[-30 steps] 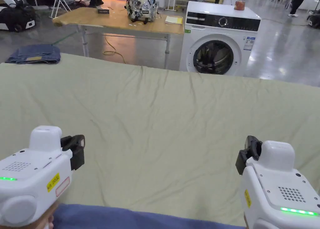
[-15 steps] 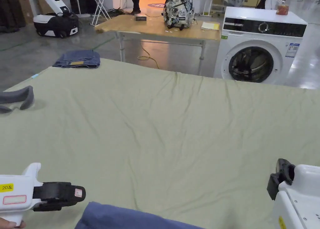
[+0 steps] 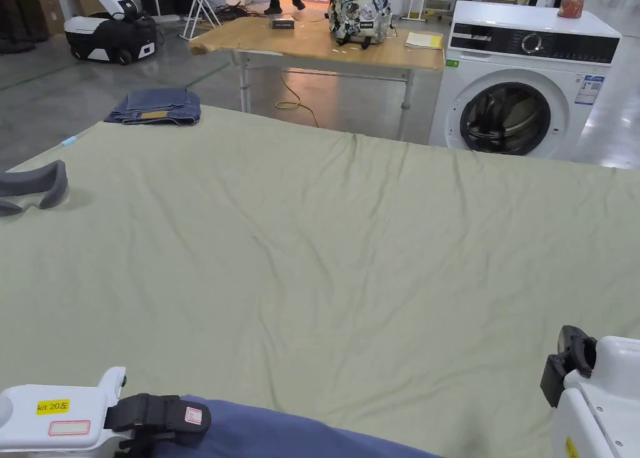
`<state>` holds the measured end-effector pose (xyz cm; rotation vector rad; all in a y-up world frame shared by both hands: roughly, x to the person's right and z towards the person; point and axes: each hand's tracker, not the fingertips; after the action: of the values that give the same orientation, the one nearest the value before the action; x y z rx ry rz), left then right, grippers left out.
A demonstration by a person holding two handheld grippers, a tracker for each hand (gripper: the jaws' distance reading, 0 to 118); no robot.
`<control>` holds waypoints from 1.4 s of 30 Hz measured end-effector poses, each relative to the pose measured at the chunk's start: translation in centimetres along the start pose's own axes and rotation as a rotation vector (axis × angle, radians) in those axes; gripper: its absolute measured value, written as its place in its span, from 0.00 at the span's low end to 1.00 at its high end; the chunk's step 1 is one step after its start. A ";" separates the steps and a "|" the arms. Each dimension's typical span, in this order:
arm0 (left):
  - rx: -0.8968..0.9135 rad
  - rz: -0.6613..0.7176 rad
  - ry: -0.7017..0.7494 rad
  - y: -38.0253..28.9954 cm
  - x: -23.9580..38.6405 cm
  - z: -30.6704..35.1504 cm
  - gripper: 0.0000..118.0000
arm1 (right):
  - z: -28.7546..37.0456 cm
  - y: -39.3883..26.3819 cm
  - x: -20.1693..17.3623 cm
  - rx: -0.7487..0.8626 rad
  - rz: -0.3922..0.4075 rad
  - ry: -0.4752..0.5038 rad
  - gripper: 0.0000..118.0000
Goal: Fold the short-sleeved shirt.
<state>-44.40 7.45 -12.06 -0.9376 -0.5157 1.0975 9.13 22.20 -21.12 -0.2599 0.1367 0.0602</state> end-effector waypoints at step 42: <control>0.059 -0.160 0.130 -1.6 17.8 -1.9 0.05 | 1.7 -0.9 2.2 0.180 0.054 -0.091 0.00</control>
<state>-35.09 22.81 -13.25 -0.8935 -0.4415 0.8973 11.59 21.81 -19.58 -0.0734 0.0584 0.1126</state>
